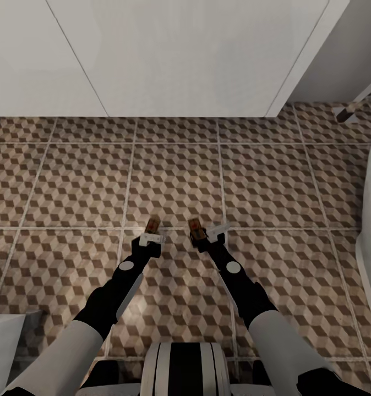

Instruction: Take the four mousetraps from the cabinet in the bathroom and place them on the bathroom floor. Make sure all four end up on the same floor surface, and ensure that at least two of them are either under or directly next to the same bathroom sink.

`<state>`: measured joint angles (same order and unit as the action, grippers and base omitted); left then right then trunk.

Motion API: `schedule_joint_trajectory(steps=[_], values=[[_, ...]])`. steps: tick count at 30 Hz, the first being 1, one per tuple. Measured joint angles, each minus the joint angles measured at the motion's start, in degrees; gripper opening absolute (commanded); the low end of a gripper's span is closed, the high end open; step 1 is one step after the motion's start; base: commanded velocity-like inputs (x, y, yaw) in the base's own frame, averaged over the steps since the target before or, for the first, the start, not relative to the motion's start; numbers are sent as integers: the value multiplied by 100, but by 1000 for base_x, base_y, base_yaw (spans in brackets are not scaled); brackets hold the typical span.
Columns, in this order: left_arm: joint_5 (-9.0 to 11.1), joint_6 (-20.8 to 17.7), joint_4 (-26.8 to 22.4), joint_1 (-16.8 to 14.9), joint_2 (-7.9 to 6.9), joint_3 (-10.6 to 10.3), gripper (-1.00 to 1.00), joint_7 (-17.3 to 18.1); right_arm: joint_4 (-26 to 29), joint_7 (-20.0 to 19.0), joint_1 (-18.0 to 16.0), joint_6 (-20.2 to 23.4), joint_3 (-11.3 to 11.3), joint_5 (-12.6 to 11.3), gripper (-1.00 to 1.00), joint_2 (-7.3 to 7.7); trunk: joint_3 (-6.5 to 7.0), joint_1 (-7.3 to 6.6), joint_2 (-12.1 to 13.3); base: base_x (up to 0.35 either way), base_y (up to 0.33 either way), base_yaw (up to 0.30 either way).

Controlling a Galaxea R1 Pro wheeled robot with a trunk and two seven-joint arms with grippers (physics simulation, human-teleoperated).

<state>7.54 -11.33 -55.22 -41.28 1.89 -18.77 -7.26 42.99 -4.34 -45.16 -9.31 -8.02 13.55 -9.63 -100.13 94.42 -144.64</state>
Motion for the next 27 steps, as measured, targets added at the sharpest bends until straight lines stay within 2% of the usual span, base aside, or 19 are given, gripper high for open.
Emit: schedule_joint_trajectory(steps=[9, 18, 24, 27], values=[[-1, 0, -245, 0, 0, -4, -100, 0, 5, 0, 0, -28, -4, 0, -100, 1, -199, 23, -12, 0, 0, 0], [-8, 8, -440, 6, 0, -11, -100, -1, 9, 1, 0, -312, -12, 4, -100, -1, -399, 46, -24, 0, 0, 0], [-10, 9, -499, 8, 0, -11, -100, -2, 32, 1, 0, -337, -12, 5, -100, -2, -400, 46, -24, 0, 0, 0], [-10, 9, -566, 8, 0, -17, -100, 0, 215, 1, 0, -342, -16, 5, -100, -6, -400, 46, -24, 0, 0, 0]])
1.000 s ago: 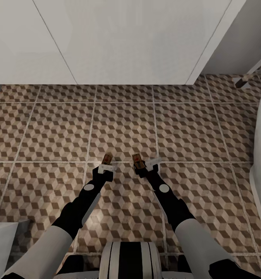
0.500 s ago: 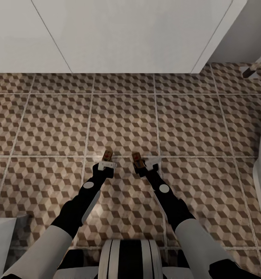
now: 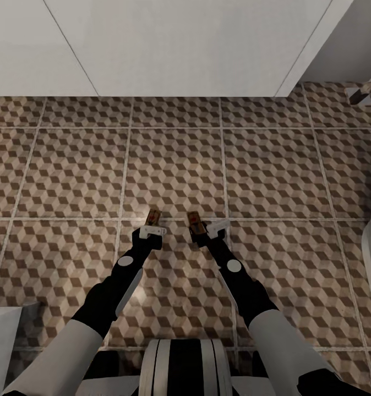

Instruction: Take the four mousetraps from the cabinet in the bathroom and place them on the bathroom floor. Make sure all four end up on the same floor surface, and ensure that at least two of them are either under or directly next to the same bathroom sink.

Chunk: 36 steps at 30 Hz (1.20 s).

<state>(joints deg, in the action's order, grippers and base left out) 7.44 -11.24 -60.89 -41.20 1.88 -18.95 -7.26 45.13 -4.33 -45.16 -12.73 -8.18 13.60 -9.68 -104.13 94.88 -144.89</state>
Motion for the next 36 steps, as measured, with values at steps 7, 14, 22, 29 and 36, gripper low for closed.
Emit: schedule_joint_trajectory(steps=[7, 14, 22, 29, 36], values=[[1, -3, -75, 9, 0, -194, -100, -6, 299, 1, 0, 6, 3, 8, -100, 10, 0, 0, 0, 0, 0, 0], [0, -8, -148, 9, 0, -268, -100, -8, 527, 8, 0, 4, -1, 8, -100, 13, 0, 0, 0, 0, 0, 0], [1, -17, -234, 9, 0, -275, -100, -8, 606, 13, 0, 6, 3, 11, -100, 13, -44, 6, -2, 0, 0, 0], [0, -18, -236, 12, 0, -276, -100, -8, 605, 18, 0, 14, -1, 7, -100, 13, -85, 23, -12, 0, 0, 0], [0, -18, -240, 15, 0, -276, -100, -8, 603, 19, 0, 15, -2, 4, -100, 13, -85, 41, -21, 0, 0, 0]])
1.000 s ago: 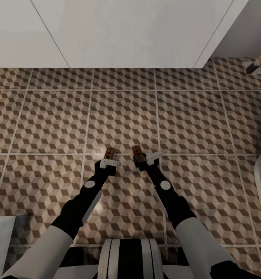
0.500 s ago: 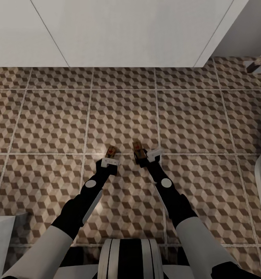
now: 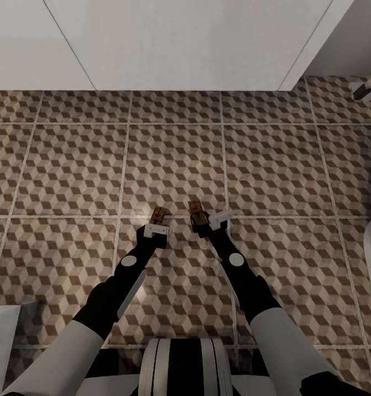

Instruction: Take the four mousetraps from the cabinet in the bathroom and place them on the bathroom floor. Make sure all four end up on the same floor surface, and ensure that at least two of them are either under or directly next to the same bathroom sink.

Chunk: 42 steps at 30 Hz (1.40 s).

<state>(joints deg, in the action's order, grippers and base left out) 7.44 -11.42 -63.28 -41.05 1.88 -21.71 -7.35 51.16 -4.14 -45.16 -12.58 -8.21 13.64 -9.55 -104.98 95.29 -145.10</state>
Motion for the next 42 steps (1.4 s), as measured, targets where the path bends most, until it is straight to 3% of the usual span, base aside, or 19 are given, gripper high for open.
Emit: schedule_joint_trajectory(steps=[11, 20, 42], values=[[0, -6, -12, 2, 0, 0, -100, -4, -9, -4, 0, 4, 5, -5, -100, 6, 0, 28, -15, 0, 0, 0], [3, -474, -9, 3, 0, 0, -100, -7, -40, 0, 0, 9, 5, -11, -100, 0, 0, 39, -20, 0, 0, 0], [-9, -510, -270, 3, 12, -1, -100, -63, -72, 22, 0, 4, 7, 42, -100, 0, 0, 38, -20, 67, 14, 0]])
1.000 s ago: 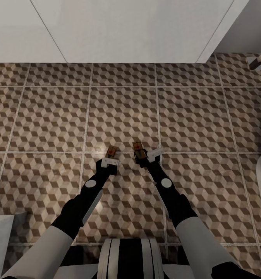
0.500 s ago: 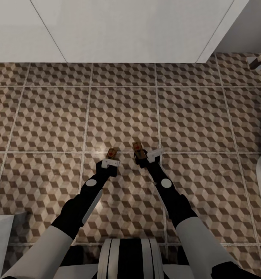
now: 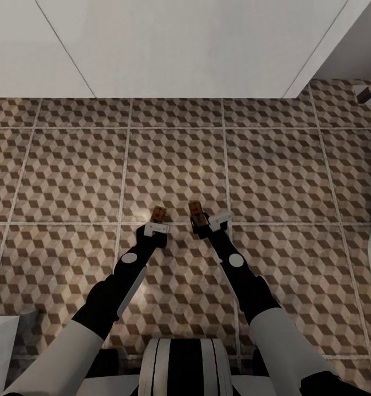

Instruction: Take the four mousetraps from the cabinet in the bathroom and place them on the bathroom floor. Make sure all four end up on the same floor surface, and ensure that at least two of them are either under or directly next to the same bathroom sink.

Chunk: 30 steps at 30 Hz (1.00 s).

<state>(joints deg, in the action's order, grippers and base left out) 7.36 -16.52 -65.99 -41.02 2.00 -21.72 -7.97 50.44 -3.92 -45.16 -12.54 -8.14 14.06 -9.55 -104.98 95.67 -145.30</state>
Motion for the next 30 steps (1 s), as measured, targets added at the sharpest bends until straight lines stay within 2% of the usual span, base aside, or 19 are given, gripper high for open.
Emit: schedule_joint_trajectory(steps=[2, 7, 15, 19, 23, 25, 28, 30], values=[[-5, 3, -6, 0, 7, 0, -100, -143, 1, 4, 0, -6, 0, 5, -100, 0, 0, 0, 0, 12, 3, 0], [3, 14, -10, 0, 7, 1, -100, -824, 1, 12, 0, -11, 0, 7, -100, -8, 0, 0, 0, 3, 1, 0], [8, 20, -68, 0, 10, -96, -100, -1016, 2, 8, 0, 4, 0, -3, -100, -15, 0, 0, 0, 0, 0, 0], [20, -35, -327, 0, 14, -129, -100, -1018, 11, 21, 0, 160, 24, -5, -100, -26, 0, 0, 0, 0, 0, 0], [31, -333, -441, 1, 17, -62, -100, -990, 131, 69, -8, 717, 39, -6, -100, -31, 0, 0, 0, 0, 0, 0], [35, -696, -505, 1, 36, -37, -100, -942, 204, 148, -28, 1144, 38, -10, -100, -41, 0, 0, 0, 0, 0, 0], [32, -1108, -608, -14, 90, -25, -100, -817, 238, 216, -96, 1394, 40, -14, -100, -43, 0, 0, 0, 0, 0, 0], [25, -1507, -710, -45, 145, -13, -100, -694, 249, 284, -297, 1613, 40, 7, -100, -44, 1, 0, 0, 0, 0, 0]])
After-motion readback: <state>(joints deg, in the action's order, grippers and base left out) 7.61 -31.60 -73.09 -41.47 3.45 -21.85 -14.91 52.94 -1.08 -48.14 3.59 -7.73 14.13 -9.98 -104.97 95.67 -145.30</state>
